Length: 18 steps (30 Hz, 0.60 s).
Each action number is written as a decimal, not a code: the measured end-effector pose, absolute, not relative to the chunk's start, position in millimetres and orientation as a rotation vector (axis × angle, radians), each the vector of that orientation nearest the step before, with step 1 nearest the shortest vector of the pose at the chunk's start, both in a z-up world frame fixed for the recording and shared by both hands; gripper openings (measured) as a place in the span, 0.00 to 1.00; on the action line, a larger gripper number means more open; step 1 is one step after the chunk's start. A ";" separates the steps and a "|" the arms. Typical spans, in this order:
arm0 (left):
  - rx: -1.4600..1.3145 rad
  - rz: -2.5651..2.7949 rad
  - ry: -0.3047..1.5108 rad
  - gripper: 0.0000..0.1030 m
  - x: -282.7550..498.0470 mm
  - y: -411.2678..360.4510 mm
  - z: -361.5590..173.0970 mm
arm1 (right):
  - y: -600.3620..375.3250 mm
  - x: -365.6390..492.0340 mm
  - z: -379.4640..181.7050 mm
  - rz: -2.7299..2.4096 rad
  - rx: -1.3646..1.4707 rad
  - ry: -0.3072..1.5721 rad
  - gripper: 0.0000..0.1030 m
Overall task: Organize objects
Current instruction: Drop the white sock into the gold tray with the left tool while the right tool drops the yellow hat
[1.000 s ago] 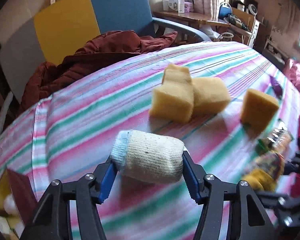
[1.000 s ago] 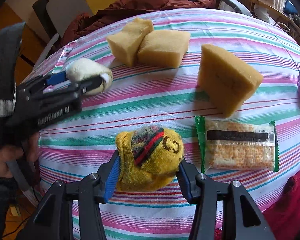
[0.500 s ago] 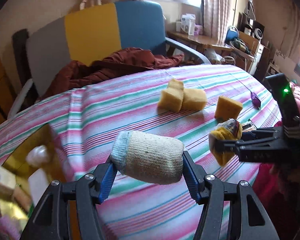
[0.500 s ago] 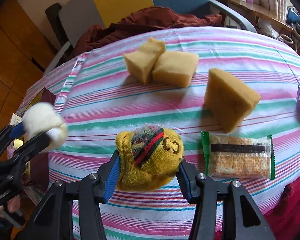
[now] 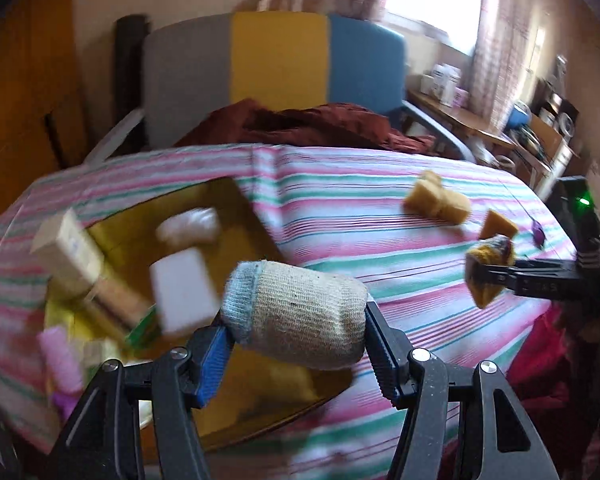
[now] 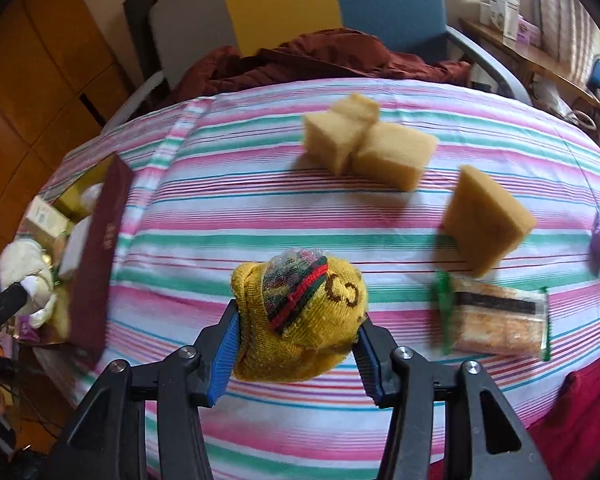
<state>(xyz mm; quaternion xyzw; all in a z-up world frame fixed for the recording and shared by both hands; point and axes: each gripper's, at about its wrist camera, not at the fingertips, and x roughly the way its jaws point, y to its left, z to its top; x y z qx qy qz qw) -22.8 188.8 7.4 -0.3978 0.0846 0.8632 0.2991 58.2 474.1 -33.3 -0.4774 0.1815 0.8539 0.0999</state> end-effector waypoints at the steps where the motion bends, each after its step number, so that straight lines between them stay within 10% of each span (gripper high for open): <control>1: -1.074 2.315 0.188 0.60 -27.3 172.5 6.3 | 463.4 54.9 -30.0 2.547 -1.408 0.526 0.51; 18: -1.095 2.466 -0.134 0.60 -81.2 54.3 15.8 | 286.0 -27.3 3.8 2.907 -1.496 0.310 0.51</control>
